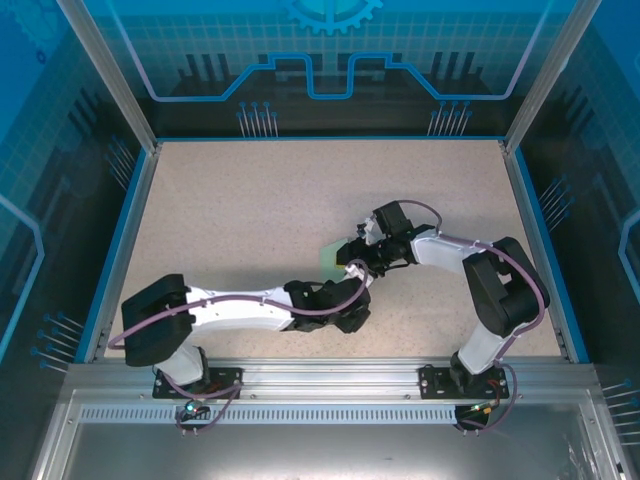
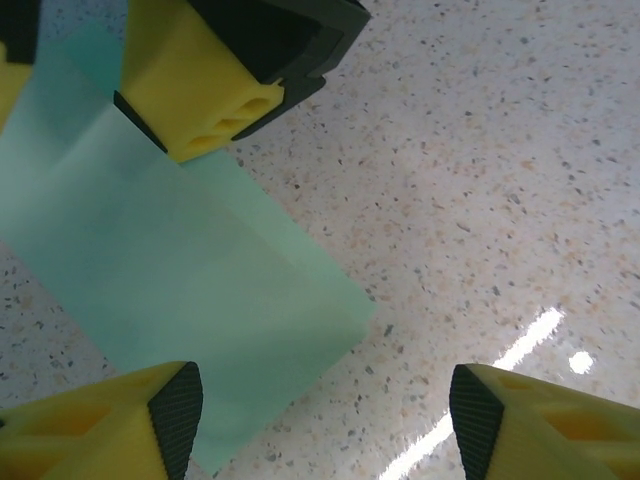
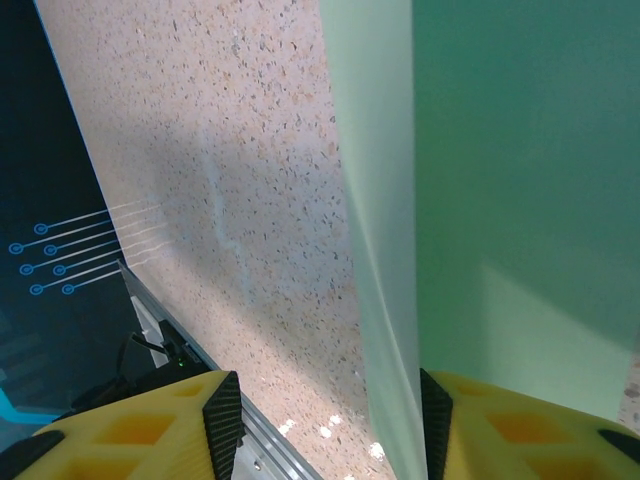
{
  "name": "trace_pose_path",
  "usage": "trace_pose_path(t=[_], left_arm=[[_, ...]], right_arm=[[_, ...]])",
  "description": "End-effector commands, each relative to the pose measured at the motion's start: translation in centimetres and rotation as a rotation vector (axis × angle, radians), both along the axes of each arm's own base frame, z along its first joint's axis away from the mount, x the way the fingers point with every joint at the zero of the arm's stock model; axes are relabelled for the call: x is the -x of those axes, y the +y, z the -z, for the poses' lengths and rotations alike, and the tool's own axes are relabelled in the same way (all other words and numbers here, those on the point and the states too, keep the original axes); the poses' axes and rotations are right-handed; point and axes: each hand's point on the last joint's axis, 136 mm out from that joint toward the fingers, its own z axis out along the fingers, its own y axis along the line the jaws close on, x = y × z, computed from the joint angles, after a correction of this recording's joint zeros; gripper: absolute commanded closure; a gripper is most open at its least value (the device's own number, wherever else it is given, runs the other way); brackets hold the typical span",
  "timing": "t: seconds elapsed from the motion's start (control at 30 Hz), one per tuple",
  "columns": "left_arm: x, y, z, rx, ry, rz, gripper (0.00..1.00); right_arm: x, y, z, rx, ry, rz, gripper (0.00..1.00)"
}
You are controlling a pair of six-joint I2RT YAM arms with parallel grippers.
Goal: Fold a paper plane with a square sheet of paper (fold left side to right side)
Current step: Fold the triangle a second time at the center of the table.
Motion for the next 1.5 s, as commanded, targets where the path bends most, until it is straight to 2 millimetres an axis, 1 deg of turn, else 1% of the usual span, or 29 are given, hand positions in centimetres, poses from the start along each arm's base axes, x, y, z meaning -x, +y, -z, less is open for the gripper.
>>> trace_pose_path(t=[0.0, 0.13, 0.3, 0.47, 0.6, 0.73, 0.87, 1.07, 1.13, 1.47], left_arm=[[-0.4, 0.0, 0.3, -0.058, -0.014, -0.042, 0.3], [-0.9, 0.4, 1.5, -0.105, -0.013, -0.087, 0.29], [-1.7, 0.2, 2.9, -0.165, -0.032, -0.117, 0.29], [-2.4, 0.0, 3.6, -0.23, -0.057, -0.122, 0.27], [-2.7, 0.1, 3.6, -0.251, -0.067, -0.125, 0.29], [-2.7, 0.3, 3.2, -0.248, -0.076, -0.129, 0.37], [-2.7, 0.5, 2.8, -0.236, -0.086, -0.128, 0.54], [-2.2, 0.1, 2.4, -0.203, -0.074, -0.097, 0.73], [-2.0, 0.0, 2.4, -0.192, -0.067, -0.087, 0.76], [-1.5, -0.1, 2.3, -0.17, -0.044, -0.071, 0.8]], right_arm=[[-0.7, 0.0, -1.2, -0.025, -0.015, 0.013, 0.49], [-0.5, 0.0, -0.9, -0.023, -0.001, 0.014, 0.49], [-0.4, -0.1, -0.5, -0.014, 0.004, 0.013, 0.49], [-0.3, -0.2, -0.3, -0.012, 0.005, 0.014, 0.49], [-0.3, -0.2, -0.2, -0.008, 0.006, 0.014, 0.49], [-0.3, -0.3, -0.1, -0.001, 0.005, 0.011, 0.49], [-0.2, -0.4, 0.0, 0.009, 0.005, 0.007, 0.49], [-0.2, -0.6, 0.3, 0.032, 0.002, 0.001, 0.49], [-0.3, -0.6, 0.4, 0.036, 0.003, 0.0, 0.49], [-0.2, -0.7, 0.8, 0.049, 0.006, -0.006, 0.49]])
